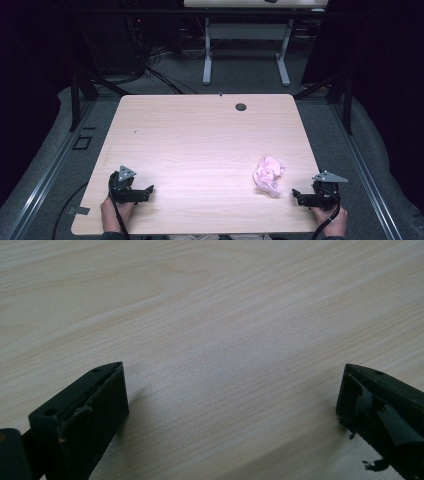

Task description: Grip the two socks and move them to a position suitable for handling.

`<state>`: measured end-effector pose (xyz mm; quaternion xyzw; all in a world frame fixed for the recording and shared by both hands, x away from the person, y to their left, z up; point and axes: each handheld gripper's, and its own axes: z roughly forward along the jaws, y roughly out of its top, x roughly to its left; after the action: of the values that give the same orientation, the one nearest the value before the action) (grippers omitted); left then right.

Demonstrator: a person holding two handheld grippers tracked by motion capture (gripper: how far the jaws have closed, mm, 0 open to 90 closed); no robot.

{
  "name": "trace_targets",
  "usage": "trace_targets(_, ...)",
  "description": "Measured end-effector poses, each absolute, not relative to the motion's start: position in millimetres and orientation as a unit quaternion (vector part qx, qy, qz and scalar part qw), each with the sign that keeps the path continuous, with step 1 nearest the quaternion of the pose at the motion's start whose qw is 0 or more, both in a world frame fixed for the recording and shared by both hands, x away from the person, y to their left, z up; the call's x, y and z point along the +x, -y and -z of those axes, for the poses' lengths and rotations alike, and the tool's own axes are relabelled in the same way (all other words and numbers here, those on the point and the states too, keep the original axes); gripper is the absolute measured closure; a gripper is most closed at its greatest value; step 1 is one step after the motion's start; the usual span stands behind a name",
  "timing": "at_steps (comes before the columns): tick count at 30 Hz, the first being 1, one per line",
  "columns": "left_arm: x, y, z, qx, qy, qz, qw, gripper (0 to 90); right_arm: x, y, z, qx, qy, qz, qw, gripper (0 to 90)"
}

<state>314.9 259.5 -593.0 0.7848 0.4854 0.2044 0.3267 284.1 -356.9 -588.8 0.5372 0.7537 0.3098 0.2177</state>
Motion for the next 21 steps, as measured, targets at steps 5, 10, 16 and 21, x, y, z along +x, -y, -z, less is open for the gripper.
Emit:
trace_targets(5, 314.8, -259.5, 592.9, 0.785, -0.485, -0.204, 0.326, 0.2, 284.0, 356.9, 588.8, 0.538, -0.753, -0.309, 0.218, 0.0)
trace_targets(10, 314.8, -259.4, 593.0, 0.784, -0.486, -0.205, 0.327, 0.2, 284.3, 357.0, 588.9, 0.538, -0.752, -0.31, 0.219, 0.0)
trace_targets(16, 314.8, -259.3, 593.0, 0.784, -0.487, -0.205, 0.326, 0.2, 284.5, 357.1, 588.8, 0.539, -0.752, -0.31, 0.219, 0.0)
trace_targets(21, 314.8, -259.3, 593.0, 0.783, -0.487, -0.205, 0.326, 0.3, 284.5, 357.2, 588.8, 0.539, -0.752, -0.31, 0.219, 0.0)
